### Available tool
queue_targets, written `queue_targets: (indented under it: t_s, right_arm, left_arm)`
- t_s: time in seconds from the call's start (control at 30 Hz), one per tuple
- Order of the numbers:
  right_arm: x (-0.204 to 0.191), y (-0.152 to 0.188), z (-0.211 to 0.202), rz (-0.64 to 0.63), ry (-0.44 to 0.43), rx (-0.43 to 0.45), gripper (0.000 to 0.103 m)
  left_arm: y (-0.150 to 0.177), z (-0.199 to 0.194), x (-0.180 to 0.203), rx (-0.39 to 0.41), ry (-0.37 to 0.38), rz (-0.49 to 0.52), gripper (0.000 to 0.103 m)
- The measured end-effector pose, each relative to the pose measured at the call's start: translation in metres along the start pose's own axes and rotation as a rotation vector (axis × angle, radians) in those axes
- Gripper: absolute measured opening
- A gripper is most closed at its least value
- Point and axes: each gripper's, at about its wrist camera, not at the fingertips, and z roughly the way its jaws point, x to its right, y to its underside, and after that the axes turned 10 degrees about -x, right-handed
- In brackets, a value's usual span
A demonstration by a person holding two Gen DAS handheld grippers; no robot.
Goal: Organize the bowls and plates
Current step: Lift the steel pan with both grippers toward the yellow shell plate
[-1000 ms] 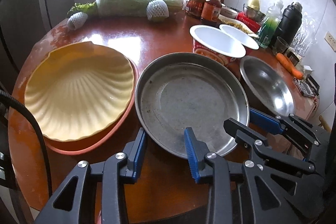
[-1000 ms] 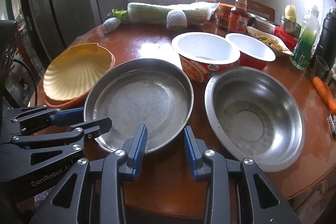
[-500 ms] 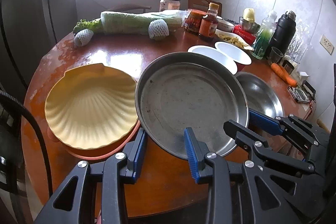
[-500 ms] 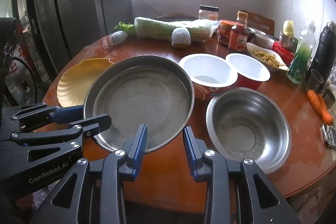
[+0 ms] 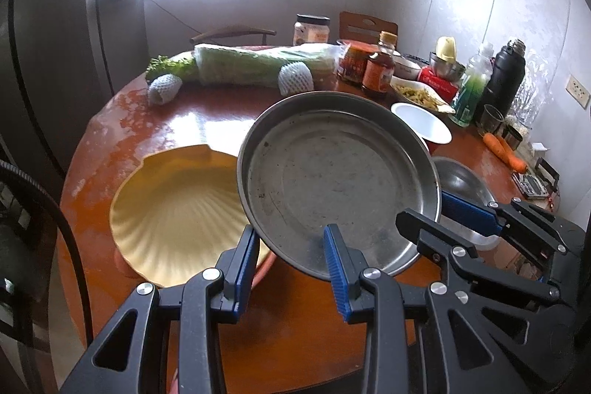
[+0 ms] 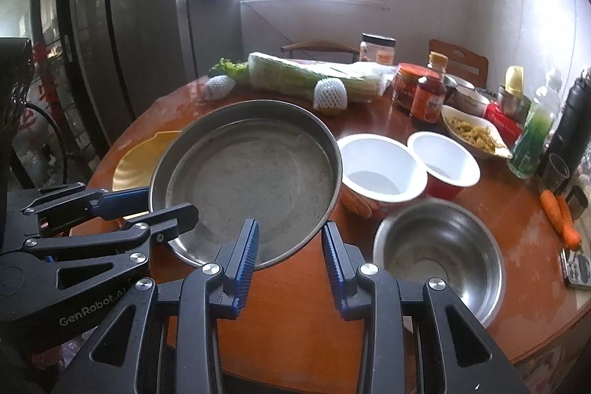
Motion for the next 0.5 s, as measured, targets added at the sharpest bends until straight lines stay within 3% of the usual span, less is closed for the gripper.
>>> queue_targets:
  t_s: [0.5]
  right_arm:
    - [-0.029,-0.024,0.003,-0.071,-0.014,0.021,0.037]
  left_arm:
    - [-0.004,-0.011,-0.030,0.045,-0.032,-0.053,0.036]
